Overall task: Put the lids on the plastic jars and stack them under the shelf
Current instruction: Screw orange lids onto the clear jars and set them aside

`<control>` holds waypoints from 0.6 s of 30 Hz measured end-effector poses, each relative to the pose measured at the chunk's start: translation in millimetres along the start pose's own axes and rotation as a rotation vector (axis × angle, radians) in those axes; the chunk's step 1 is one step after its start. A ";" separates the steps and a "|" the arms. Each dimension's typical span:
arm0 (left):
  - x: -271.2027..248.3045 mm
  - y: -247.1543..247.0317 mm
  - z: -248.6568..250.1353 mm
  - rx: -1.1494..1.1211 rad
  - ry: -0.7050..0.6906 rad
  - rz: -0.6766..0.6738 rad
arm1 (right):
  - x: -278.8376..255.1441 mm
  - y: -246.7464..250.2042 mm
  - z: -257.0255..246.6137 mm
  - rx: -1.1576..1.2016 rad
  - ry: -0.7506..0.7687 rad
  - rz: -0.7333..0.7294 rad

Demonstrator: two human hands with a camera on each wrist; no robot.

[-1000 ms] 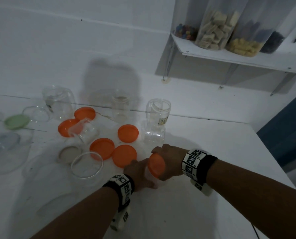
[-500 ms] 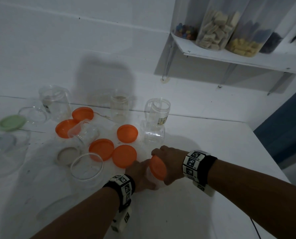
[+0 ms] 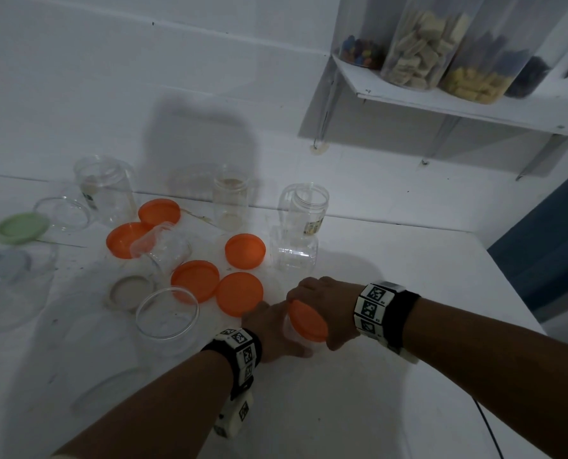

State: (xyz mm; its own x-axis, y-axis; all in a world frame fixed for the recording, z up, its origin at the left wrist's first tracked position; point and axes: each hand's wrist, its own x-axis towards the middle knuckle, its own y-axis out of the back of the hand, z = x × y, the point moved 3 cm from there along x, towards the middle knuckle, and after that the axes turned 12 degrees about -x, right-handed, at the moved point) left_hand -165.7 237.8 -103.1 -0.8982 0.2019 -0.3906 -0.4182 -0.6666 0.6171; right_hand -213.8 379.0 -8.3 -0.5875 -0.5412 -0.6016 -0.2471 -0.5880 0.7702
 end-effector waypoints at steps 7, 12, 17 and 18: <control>-0.7 1.4 2.9 0.007 -0.003 -0.020 | 2.6 -4.2 -8.3 0.002 -0.120 0.026; 2.8 -0.3 -0.1 0.015 0.014 -0.020 | -1.7 1.5 -3.3 -0.011 -0.038 0.023; -0.6 1.3 3.7 0.017 0.009 -0.024 | 3.7 2.4 -6.2 -0.031 -0.039 -0.003; -0.7 2.0 4.5 0.015 0.000 -0.019 | 4.7 3.4 -5.8 -0.017 -0.056 -0.012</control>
State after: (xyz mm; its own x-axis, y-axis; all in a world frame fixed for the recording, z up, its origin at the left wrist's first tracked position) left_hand -166.5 239.5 -98.5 -0.8901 0.2145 -0.4021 -0.4371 -0.6518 0.6198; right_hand -212.9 371.0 -9.8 -0.6265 -0.4999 -0.5980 -0.2419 -0.6047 0.7589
